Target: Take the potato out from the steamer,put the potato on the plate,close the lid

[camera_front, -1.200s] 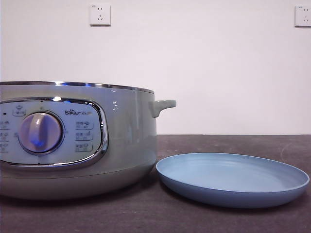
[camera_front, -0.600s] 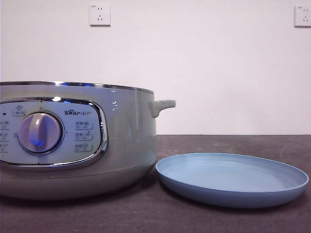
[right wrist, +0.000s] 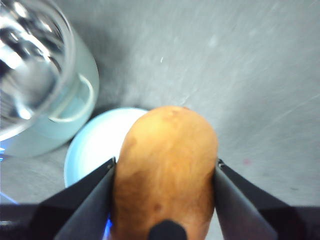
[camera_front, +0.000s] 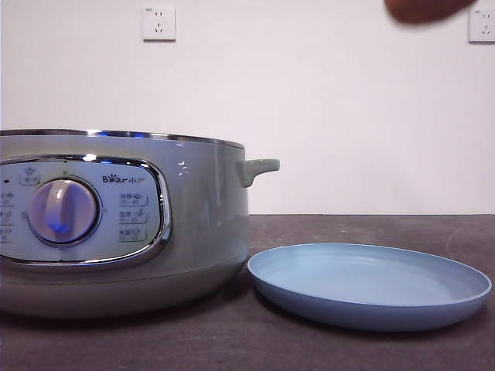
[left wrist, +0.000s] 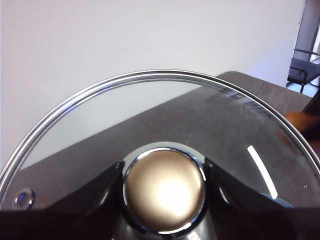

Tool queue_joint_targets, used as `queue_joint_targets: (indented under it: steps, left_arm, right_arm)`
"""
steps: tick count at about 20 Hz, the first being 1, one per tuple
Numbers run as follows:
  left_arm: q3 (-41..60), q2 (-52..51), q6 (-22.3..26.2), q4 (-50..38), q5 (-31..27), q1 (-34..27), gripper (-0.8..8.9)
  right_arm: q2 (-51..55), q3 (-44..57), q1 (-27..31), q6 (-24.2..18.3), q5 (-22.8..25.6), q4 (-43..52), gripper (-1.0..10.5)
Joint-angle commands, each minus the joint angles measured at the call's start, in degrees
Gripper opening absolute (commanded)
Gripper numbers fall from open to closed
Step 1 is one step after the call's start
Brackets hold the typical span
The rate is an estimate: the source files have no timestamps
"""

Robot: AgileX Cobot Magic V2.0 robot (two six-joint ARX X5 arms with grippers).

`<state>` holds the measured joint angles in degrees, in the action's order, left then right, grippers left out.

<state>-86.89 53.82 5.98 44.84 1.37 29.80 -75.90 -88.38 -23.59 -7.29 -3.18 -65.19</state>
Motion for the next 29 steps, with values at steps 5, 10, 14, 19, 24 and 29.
queue_joint_targets:
  steps: [5,10,14,19,24,29]
  left_arm:
    - [-0.66,0.20,-0.17,-3.67,0.46,0.15,-0.08]
    - [-0.66,0.63,-0.17,-4.11,0.39,0.15,-0.08]
    - [-0.66,1.18,-0.15,-4.13,0.35,0.15,-0.08]
    - [-0.66,1.99,-0.11,-4.13,0.28,0.15,-0.08]
    - [-0.66,2.32,0.04,-4.13,0.24,0.15,-0.08]
    - [-0.66,2.40,0.11,-4.20,0.22,0.15,-0.08]
  right_arm:
    - [-2.21,23.30,-0.09,4.15,-7.63,21.07,-0.1]
    - [-8.33,30.95,-0.09,5.44,-10.36,28.20,-0.1]
    - [-14.64,31.26,-1.25,5.42,-10.49,31.04,-0.1]
    - [-20.13,31.26,-2.43,5.46,-10.38,33.14,-0.1]
    - [-20.20,31.26,-2.67,7.52,-9.79,33.29,3.7]
    - [-19.87,31.21,-2.69,7.52,-9.84,33.40,3.8]
